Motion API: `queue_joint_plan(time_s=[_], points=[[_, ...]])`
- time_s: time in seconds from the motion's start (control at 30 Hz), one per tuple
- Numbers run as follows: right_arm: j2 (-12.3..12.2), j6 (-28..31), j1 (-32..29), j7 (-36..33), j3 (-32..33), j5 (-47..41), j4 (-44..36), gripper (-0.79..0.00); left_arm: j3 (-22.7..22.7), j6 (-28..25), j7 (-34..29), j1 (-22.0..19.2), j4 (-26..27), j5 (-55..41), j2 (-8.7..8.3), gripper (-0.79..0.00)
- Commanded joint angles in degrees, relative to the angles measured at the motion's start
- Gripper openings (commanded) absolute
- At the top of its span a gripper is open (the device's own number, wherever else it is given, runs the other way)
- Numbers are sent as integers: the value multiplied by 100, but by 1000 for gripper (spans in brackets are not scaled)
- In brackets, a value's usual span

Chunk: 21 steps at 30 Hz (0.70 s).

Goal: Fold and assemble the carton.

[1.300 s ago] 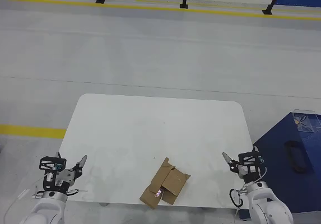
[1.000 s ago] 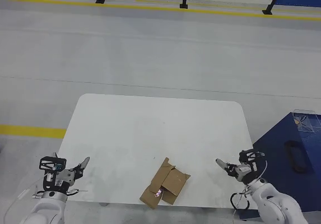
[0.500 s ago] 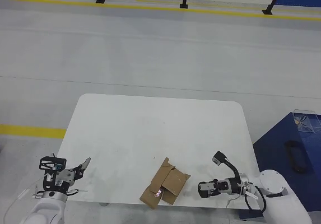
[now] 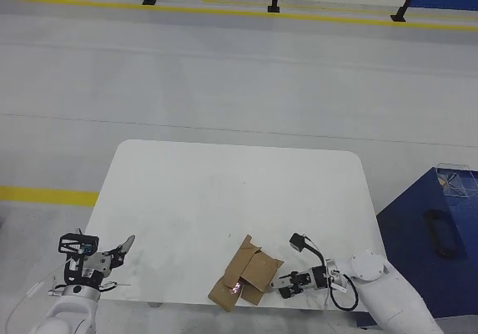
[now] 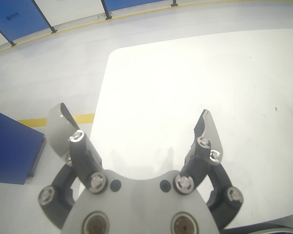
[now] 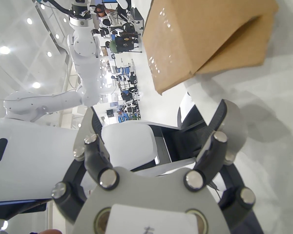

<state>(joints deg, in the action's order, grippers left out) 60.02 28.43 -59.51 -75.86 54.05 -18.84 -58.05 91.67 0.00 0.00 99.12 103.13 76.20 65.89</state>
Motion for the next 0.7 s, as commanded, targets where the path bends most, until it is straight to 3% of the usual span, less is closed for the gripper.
queue_joint_plan(time_s=[0.0, 0.07, 0.17, 0.2, 0.27, 0.3, 0.33, 0.37, 0.4, 0.67], points=[[60, 154, 198, 154, -258, 33, 172, -71, 0, 0, 0, 0, 0, 0, 0, 0], [121, 260, 342, 260, -465, -40, 344, -154, 0, 0, 0, 0, 0, 0, 0, 0], [214, 306, 559, 306, -755, -243, 521, -154, 0, 0, 0, 0, 0, 0, 0, 0], [237, 363, 631, 363, -829, -282, 576, -188, 0, 0, 0, 0, 0, 0, 0, 0], [282, 528, 735, 528, -968, -290, 706, -379, 0, 0, 0, 0, 0, 0, 0, 0], [301, 615, 785, 616, -1037, -270, 742, -413, 0, 0, 0, 0, 0, 0, 0, 0], [318, 730, 825, 731, -1089, -231, 821, -499, 0, 0, 0, 0, 0, 0, 0, 0], [340, 809, 858, 810, -1148, -222, 884, -677, 0, 0, 0, 0, 0, 0, 0, 0], [364, 843, 898, 844, -1211, -224, 938, -785, 0, 0, 0, 0, 0, 0, 0, 0], [569, 1060, 1245, 1060, -1517, -411, 1421, -785, 0, 0, 0, 0, 0, 0, 0, 0]])
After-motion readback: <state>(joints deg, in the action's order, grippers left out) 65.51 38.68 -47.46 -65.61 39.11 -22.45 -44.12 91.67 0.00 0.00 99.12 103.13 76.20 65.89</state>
